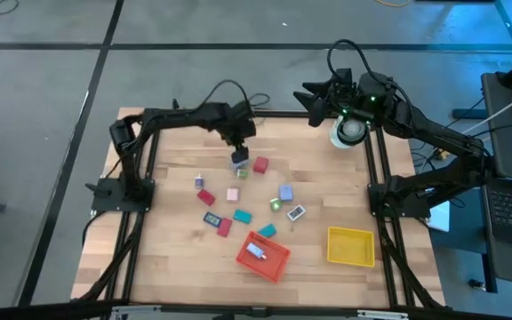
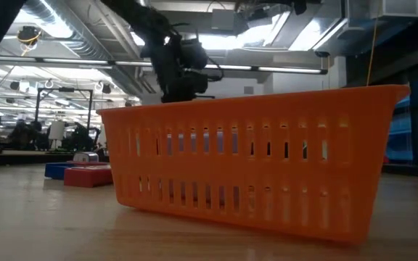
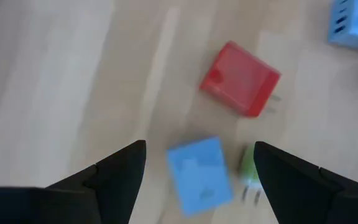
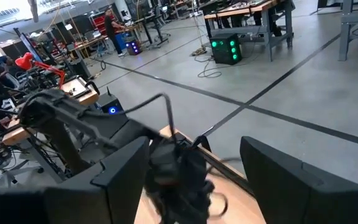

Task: Pick & Place Office items
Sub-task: Put the top green charger adapter into the orange bin

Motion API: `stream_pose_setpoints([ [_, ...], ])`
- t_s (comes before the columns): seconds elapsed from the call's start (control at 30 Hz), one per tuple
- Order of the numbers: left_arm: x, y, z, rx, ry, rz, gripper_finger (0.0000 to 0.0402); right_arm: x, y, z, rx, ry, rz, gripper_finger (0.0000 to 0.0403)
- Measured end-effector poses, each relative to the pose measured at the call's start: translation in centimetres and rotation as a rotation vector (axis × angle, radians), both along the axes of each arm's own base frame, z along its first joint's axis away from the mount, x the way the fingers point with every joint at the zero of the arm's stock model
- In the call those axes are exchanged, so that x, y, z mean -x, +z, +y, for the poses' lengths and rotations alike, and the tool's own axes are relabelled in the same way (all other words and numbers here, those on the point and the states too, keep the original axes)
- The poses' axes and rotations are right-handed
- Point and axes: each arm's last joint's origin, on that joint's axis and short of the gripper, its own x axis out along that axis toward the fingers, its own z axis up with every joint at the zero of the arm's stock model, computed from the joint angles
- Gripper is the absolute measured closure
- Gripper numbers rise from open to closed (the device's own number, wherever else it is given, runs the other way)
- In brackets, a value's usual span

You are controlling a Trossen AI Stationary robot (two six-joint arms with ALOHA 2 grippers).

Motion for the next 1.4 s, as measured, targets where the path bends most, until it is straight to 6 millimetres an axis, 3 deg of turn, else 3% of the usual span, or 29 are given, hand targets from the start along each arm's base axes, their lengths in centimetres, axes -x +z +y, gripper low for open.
stream_pose_setpoints([
  [0.1, -0.2, 0.6, -0.9, -0.017, -0.111, 0.011, 0.0107, 0.0, 0.0, 0.0, 0.004, 0.001, 0.002, 0.0142],
  [0.27, -1.3, 1.9, -5.1, -0.158, -0.377, 0.079, 0.0107, 0.0, 0.0, 0.0, 0.011, 0.003, 0.006, 0.0142],
  [0.4, -2.3, -0.8, -8.6, -0.18, -0.522, 0.183, 0.0107, 0.0, 0.0, 0.0, 0.023, 0.005, 0.012, 0.0142],
  [0.57, -3.4, -4.2, -10.3, -0.18, -0.514, 0.279, 0.0107, 0.0, 0.0, 0.0, 0.023, 0.005, 0.012, 0.0142],
  [0.83, -3.8, -4.9, -8.9, -0.236, -0.413, 0.292, 0.0107, 0.0, 0.0, 0.0, 0.023, 0.006, 0.012, 0.0142],
  [1.07, -3.3, -2.7, -8.6, -0.249, -0.386, 0.238, 0.0107, 0.0, 0.0, 0.0, 0.028, 0.017, 0.015, 0.0142],
  [1.4, -3.2, -4.9, -5.9, -0.241, -0.287, 0.296, 0.0107, 0.0, 0.0, 0.0, 0.028, 0.017, 0.015, 0.0142],
])
